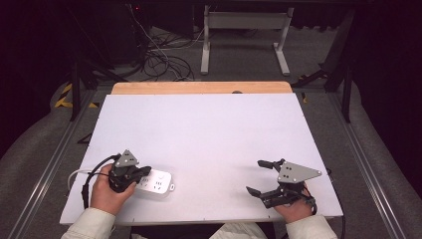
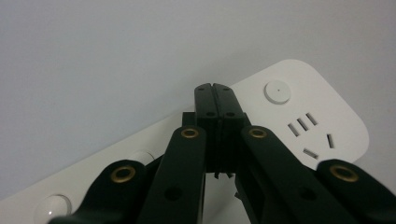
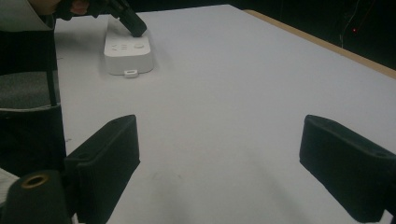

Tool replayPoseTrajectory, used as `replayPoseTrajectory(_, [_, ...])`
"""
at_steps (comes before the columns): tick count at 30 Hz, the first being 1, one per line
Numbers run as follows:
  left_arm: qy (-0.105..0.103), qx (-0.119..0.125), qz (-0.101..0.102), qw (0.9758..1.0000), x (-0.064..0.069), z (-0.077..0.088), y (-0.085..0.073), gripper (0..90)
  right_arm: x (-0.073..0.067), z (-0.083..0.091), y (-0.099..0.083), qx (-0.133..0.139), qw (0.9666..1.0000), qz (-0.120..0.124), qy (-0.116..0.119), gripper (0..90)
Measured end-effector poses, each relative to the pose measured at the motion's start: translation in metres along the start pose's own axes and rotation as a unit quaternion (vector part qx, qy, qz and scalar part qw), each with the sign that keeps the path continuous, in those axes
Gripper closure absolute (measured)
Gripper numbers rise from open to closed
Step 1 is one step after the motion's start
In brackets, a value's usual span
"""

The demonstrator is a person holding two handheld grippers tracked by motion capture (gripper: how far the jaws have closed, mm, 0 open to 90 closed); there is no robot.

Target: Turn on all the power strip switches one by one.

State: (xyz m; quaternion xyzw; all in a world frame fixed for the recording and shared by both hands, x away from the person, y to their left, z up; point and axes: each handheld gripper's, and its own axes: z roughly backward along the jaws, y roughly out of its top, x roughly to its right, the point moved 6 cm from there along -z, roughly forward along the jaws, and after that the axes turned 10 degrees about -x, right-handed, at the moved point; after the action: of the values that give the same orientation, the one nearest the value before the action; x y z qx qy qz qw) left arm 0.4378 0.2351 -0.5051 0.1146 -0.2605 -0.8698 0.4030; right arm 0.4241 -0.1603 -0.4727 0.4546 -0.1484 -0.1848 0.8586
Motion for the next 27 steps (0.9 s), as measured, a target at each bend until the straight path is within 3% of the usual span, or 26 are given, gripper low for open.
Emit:
replayPoseTrajectory(6, [0.001, -0.002, 0.002, 1.0, 0.001, -0.001, 0.0, 90.0, 0.001, 0.0, 0.0, 0.001, 1.0, -0.002, -0.001, 12.5])
replayPoseTrajectory(12, [0.029, 0.029, -0.011, 0.9991, 0.006, 0.008, 0.009, 90.0, 0.001, 0.001, 0.0, 0.003, 1.0, -0.001, -0.001, 12.5])
replayPoseTrajectory(13, [0.014, 0.044, -0.005, 0.9989, 0.01, 0.013, 0.012, 90.0, 0.002, 0.001, 0.0, 0.003, 1.0, -0.001, -0.001, 12.5])
replayPoseTrajectory(16, [0.01, 0.056, -0.015, 0.9983, 0.017, 0.02, 0.018, 90.0, 0.002, 0.0, 0.0, 0.001, 1.0, -0.001, 0.0, 12.5])
replayPoseTrajectory(27, [-0.001, 0.043, -0.029, 0.9987, 0.029, 0.015, 0.021, 90.0, 0.0, 0.001, 0.0, 0.002, 1.0, 0.002, 0.001, 12.5])
